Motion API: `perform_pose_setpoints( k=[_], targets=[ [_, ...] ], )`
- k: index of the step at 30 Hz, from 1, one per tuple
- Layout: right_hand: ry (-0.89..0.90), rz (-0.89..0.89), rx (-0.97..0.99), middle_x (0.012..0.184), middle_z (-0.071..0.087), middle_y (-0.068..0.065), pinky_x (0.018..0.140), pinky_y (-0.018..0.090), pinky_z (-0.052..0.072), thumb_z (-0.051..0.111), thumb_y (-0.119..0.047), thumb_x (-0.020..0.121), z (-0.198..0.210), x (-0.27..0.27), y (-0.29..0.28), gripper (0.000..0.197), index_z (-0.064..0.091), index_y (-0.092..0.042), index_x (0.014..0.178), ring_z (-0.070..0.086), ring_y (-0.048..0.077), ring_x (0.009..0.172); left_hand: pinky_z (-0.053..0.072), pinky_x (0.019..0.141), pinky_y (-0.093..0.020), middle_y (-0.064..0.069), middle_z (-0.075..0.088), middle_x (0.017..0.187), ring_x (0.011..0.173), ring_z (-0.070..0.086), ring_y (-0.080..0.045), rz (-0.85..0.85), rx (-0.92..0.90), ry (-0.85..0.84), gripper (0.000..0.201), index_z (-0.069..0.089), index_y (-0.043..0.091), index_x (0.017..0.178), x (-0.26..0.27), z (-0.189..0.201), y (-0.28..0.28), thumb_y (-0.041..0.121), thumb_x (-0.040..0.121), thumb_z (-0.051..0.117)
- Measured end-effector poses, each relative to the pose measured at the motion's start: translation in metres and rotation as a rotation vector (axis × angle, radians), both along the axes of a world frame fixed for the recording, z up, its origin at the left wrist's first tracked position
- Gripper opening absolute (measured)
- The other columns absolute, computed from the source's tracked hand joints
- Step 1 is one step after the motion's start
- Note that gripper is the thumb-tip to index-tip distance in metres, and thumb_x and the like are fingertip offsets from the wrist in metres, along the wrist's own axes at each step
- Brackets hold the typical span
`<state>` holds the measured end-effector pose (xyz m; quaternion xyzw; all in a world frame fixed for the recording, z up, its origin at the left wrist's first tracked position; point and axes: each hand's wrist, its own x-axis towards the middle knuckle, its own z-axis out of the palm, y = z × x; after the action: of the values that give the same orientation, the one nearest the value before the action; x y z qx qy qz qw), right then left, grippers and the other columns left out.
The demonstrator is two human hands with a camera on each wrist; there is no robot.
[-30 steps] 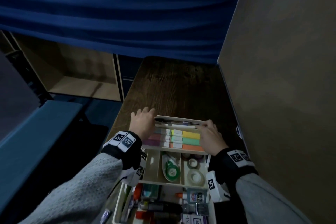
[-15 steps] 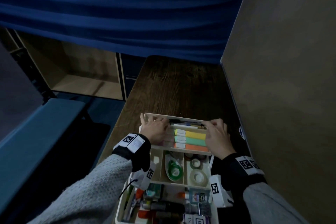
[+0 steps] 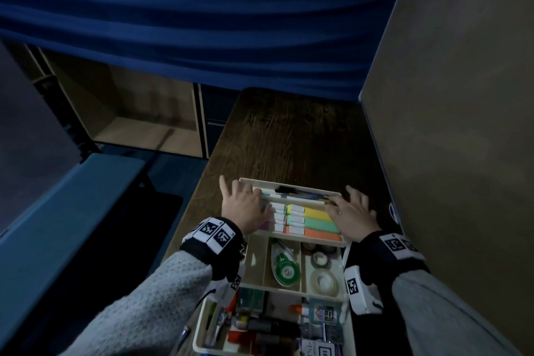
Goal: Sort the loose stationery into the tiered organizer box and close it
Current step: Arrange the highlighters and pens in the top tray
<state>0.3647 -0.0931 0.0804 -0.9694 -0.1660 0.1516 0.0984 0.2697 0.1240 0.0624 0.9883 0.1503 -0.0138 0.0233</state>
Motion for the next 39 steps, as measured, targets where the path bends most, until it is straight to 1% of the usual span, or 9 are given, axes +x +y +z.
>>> perform_pose_setpoints(
  k=[3, 10, 14, 17, 22, 30, 34, 36, 39],
  targets=[
    [-0.052, 0.009, 0.069, 0.156, 0.012, 0.005, 0.110, 0.054, 0.019, 0.031, -0.042, 0.099, -0.001, -0.003, -0.001, 0.041, 0.038, -0.031, 0.138, 0.008, 0.028, 0.142, -0.021, 0.104, -0.064, -0.005, 0.050, 0.132, 0.137, 0.028, -0.031, -0.021, -0.093, -0.008, 0.049, 0.047, 0.018, 0.127, 0.004, -0.003, -0.004, 0.051, 0.095, 0.029],
    [-0.063, 0.042, 0.171, 0.154, 0.016, 0.001, 0.109, 0.054, 0.020, 0.034, -0.039, 0.100, -0.002, -0.011, -0.006, 0.042, 0.034, -0.037, 0.141, 0.012, 0.025, 0.140, -0.012, 0.109, -0.062, -0.010, 0.043, 0.141, 0.138, 0.030, -0.029, 0.066, -0.321, -0.049, 0.050, 0.036, 0.020, 0.138, 0.011, -0.003, -0.003, 0.046, 0.096, 0.034],
    [0.017, 0.136, 0.121, 0.158, 0.003, -0.005, 0.113, 0.057, 0.009, 0.029, -0.050, 0.099, -0.001, -0.014, 0.005, 0.044, 0.030, -0.047, 0.142, -0.002, 0.022, 0.144, -0.005, 0.112, -0.060, -0.008, 0.048, 0.126, 0.124, 0.044, -0.026, 0.088, -0.160, -0.109, 0.050, 0.042, 0.018, 0.129, 0.005, -0.006, -0.005, 0.052, 0.092, 0.039],
    [0.027, 0.131, 0.046, 0.159, 0.003, -0.002, 0.112, 0.057, 0.008, 0.027, -0.050, 0.099, -0.002, -0.015, 0.013, 0.041, 0.036, -0.044, 0.138, -0.004, 0.024, 0.145, -0.002, 0.113, -0.058, -0.006, 0.053, 0.124, 0.122, 0.047, -0.025, 0.052, -0.097, -0.128, 0.046, 0.046, 0.019, 0.122, 0.001, -0.007, -0.006, 0.053, 0.092, 0.038],
    [-0.091, 0.076, 0.082, 0.155, 0.018, -0.003, 0.111, 0.057, 0.016, 0.031, -0.045, 0.098, 0.002, -0.013, 0.017, 0.040, 0.040, -0.032, 0.135, 0.009, 0.021, 0.143, 0.003, 0.113, -0.056, -0.002, 0.053, 0.126, 0.126, 0.044, -0.023, -0.030, -0.255, -0.103, 0.039, 0.045, 0.021, 0.126, 0.004, -0.002, -0.007, 0.043, 0.096, 0.037],
    [-0.010, -0.008, 0.019, 0.156, 0.011, 0.005, 0.109, 0.057, 0.015, 0.027, -0.047, 0.098, -0.001, -0.006, 0.014, 0.044, 0.035, -0.035, 0.140, 0.005, 0.027, 0.142, 0.002, 0.114, -0.061, -0.001, 0.040, 0.132, 0.129, 0.037, -0.021, -0.184, -0.415, -0.014, 0.039, 0.039, 0.033, 0.135, 0.010, 0.001, -0.015, 0.040, 0.097, 0.038],
    [-0.065, -0.017, 0.105, 0.154, 0.014, 0.003, 0.110, 0.055, 0.017, 0.029, -0.048, 0.098, -0.002, -0.009, 0.005, 0.045, 0.034, -0.035, 0.141, 0.010, 0.026, 0.142, 0.010, 0.113, -0.059, -0.004, 0.038, 0.128, 0.126, 0.038, -0.023, -0.025, -0.292, -0.162, 0.042, 0.039, 0.026, 0.130, 0.007, -0.005, -0.011, 0.036, 0.091, 0.050],
    [-0.090, -0.026, 0.173, 0.153, 0.016, 0.003, 0.110, 0.053, 0.018, 0.031, -0.046, 0.099, -0.001, -0.014, -0.002, 0.044, 0.037, -0.034, 0.140, 0.012, 0.025, 0.141, 0.008, 0.113, -0.058, -0.007, 0.042, 0.130, 0.128, 0.038, -0.025, 0.057, -0.212, -0.155, 0.049, 0.038, 0.019, 0.131, 0.007, -0.008, -0.005, 0.033, 0.087, 0.054],
    [-0.116, -0.029, 0.276, 0.150, 0.019, 0.000, 0.111, 0.051, 0.021, 0.035, -0.043, 0.099, 0.001, -0.027, -0.014, 0.041, 0.040, -0.035, 0.138, 0.015, 0.022, 0.139, 0.005, 0.113, -0.057, -0.005, 0.048, 0.131, 0.129, 0.040, -0.023, 0.030, -0.216, -0.113, 0.048, 0.040, 0.017, 0.128, 0.008, -0.011, -0.003, 0.033, 0.086, 0.056]
  ],
)
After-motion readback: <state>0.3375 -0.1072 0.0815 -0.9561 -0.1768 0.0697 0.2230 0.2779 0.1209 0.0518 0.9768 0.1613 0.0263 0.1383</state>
